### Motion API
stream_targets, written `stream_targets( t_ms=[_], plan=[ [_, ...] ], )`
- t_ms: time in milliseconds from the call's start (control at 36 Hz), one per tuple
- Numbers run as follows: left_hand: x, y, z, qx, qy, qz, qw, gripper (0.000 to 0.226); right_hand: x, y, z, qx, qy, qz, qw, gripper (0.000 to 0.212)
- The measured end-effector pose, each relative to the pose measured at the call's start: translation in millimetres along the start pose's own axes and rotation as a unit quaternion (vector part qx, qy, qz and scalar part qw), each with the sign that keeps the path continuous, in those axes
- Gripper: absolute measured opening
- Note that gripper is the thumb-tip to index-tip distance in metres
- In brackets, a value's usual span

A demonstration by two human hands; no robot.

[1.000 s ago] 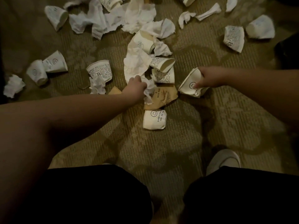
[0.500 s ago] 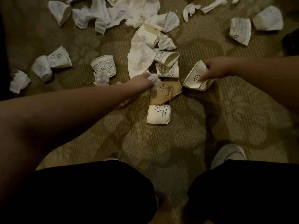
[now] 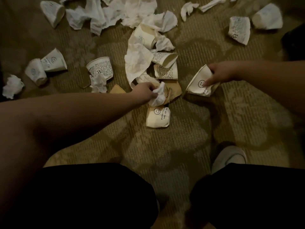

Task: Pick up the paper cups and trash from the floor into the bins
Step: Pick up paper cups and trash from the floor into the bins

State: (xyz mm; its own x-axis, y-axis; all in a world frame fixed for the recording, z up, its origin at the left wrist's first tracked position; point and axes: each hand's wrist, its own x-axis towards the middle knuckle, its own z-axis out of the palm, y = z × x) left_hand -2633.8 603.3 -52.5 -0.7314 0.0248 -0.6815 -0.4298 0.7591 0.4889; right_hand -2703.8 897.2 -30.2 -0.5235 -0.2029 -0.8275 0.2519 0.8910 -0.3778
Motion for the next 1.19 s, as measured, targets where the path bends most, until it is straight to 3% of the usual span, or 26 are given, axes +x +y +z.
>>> stream_targets(
  t_ms=[167,278,500,611,778,944,1083,1195],
  plan=[
    [10.1,0.1,10.1,0.076,0.047,0.001,0.996,0.011,1.7,6.5,1.3,0.0,0.007,-0.002,1.0,0.047],
    [15.6,2.7,14.3,0.079,0.067,-0.026,0.994,0.022,1.9,11.2,2.2,-0.012,0.016,0.005,1.0,0.053],
    [13.9,2.6,8.1,0.005,0.055,-0.103,0.993,0.061,0.1,10.8,0.5,0.006,0.004,-0.004,1.0,0.044],
    [9.0,-0.4,0.7,0.011,0.021,-0.091,0.996,0.033,-2.2,8.3,-1.6,0.0,-0.008,0.008,1.0,0.049],
    [1.7,0.3,-19.3,-0.071,-0.016,-0.066,0.995,0.035,-1.8,2.2,-4.6,0.029,-0.026,0.017,0.999,0.049],
    [-9.8,-8.0,-46.3,-0.144,-0.124,-0.106,0.976,0.047,0.5,-10.7,-3.3,0.064,-0.069,0.016,0.995,0.038],
    [-22.5,-33.4,-21.4,-0.049,-0.159,-0.125,0.978,0.044,-0.1,-27.0,4.4,0.052,-0.09,0.004,0.995,0.034],
    [-32.1,-37.6,8.1,-0.041,-0.161,-0.136,0.977,0.046,5.9,-32.8,7.6,0.032,-0.094,-0.004,0.995,0.032]
  ],
)
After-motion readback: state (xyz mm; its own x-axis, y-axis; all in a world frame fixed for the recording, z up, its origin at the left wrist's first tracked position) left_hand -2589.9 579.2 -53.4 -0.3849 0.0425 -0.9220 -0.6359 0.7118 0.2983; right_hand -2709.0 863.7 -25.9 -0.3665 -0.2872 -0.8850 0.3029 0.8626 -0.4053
